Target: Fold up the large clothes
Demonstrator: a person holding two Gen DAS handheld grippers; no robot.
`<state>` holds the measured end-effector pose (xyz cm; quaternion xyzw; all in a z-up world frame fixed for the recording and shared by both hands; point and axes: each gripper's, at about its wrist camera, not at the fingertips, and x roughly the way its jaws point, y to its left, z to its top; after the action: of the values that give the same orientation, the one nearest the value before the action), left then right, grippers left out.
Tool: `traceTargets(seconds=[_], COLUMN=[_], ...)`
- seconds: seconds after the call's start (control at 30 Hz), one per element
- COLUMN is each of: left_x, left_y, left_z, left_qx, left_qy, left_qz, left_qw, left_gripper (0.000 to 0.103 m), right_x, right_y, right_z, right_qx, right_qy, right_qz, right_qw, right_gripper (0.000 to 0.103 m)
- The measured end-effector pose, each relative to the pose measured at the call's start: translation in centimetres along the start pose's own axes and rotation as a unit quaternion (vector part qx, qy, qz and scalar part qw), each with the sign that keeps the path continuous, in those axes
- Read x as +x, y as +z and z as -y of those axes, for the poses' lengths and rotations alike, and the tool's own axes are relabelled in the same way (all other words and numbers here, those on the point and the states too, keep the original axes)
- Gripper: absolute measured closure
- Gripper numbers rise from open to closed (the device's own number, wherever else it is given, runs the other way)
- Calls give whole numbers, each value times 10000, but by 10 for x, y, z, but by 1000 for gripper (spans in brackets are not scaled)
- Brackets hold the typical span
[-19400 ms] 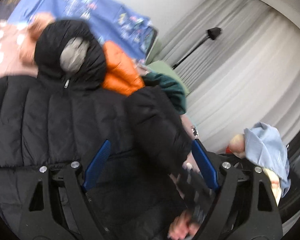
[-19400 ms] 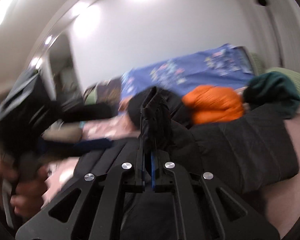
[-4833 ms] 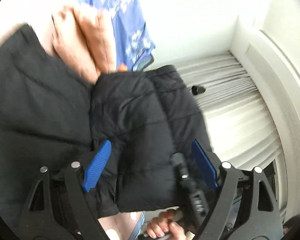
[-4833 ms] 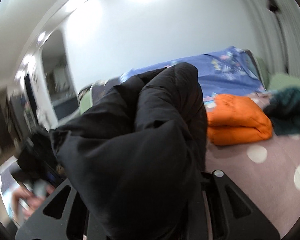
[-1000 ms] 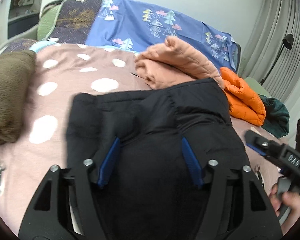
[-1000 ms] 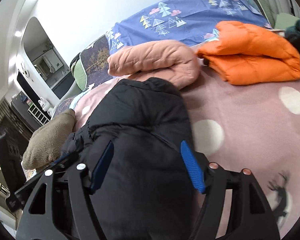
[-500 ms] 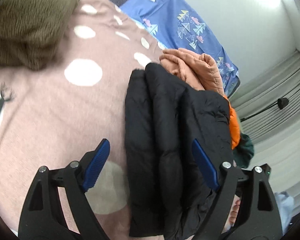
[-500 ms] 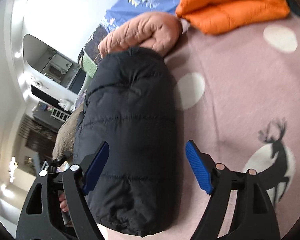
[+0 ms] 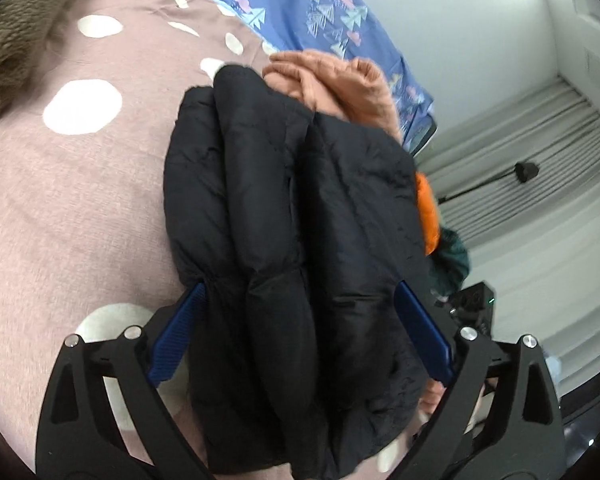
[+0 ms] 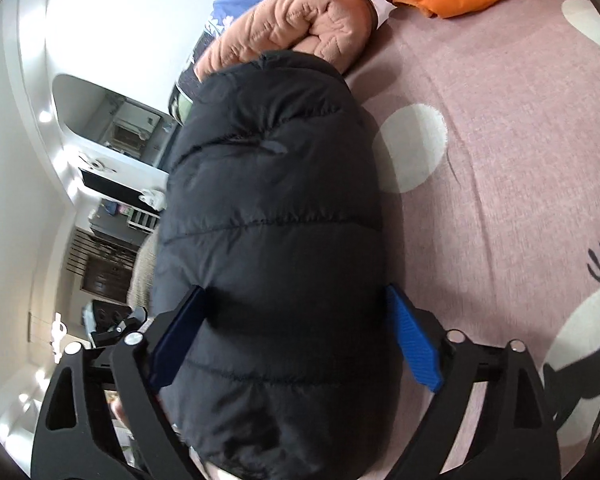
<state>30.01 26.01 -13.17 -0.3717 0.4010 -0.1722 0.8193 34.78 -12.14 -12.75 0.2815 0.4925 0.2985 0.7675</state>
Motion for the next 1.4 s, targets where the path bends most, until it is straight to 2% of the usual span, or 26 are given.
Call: traceTargets(seconds=[0.07, 0.13, 0.2, 0.27, 0.37, 0.43, 0.53, 0.63, 0.67, 0.7, 0.77, 0.8, 0.83, 0.9, 1.03, 1.17, 1.4], left_x=[12, 20, 20, 15, 13, 16, 30, 43, 47, 50, 52, 52, 50, 48, 36, 7, -57], left_y=[-1, -4, -5, -4, -3, -1, 4, 6, 6, 5, 4, 3, 2, -2, -5, -9, 2], left_z=[0, 1, -2, -7, -18, -20, -21, -13, -9, -5, -5, -7, -7, -6, 8, 26, 47], left_qx=[205, 476, 590, 553, 239, 81, -157, -55, -25, 16, -44, -68, -60, -13, 174, 426, 798], left_qy=[421, 809, 906, 1008, 807, 615, -26, -57, -61, -70, -169, -225, -258, -349, -458, -609, -706], left_qz=[-150, -206, -217, -162, -200, -247, -504, -592, -605, -611, -575, -547, -536, -500, -353, -116, 642], left_qw=[9988, 9954, 9939, 9932, 9963, 9978, 9986, 9982, 9981, 9981, 9982, 9982, 9982, 9981, 9982, 9972, 9922], left_gripper=[7, 2, 2, 2, 2, 2, 2, 2, 3, 11, 21, 27, 30, 43, 52, 53, 53], right_x=[0, -2, -1, 4, 18, 25, 34, 41, 41, 39, 33, 29, 24, 18, 3, -7, -12], right_y=[0, -2, -4, -7, -7, -5, 2, 4, 3, 2, -1, -3, -7, -13, -21, -22, -12], right_z=[-4, -9, -10, -8, -4, -6, -8, -16, -19, -21, -25, -27, -32, -39, -61, -90, -159], right_qx=[-237, -488, -536, -435, -254, -338, -257, -315, -373, -415, -519, -575, -669, -808, -1022, -1244, -1826], right_qy=[-269, -441, -462, -214, 427, 568, 681, 571, 490, 418, 335, 312, 265, 169, 148, 282, 579], right_qz=[64, 86, 30, -209, -611, -589, -553, -545, -523, -473, -335, -288, -232, -147, 78, 254, 466], right_qw=[9993, 9978, 9975, 9986, 9969, 9961, 9958, 9964, 9967, 9971, 9975, 9974, 9971, 9965, 9946, 9915, 9804], right_gripper=[1, 1, 1, 1, 1, 1, 1, 3, 9, 12, 30, 34, 39, 44, 49, 50, 50])
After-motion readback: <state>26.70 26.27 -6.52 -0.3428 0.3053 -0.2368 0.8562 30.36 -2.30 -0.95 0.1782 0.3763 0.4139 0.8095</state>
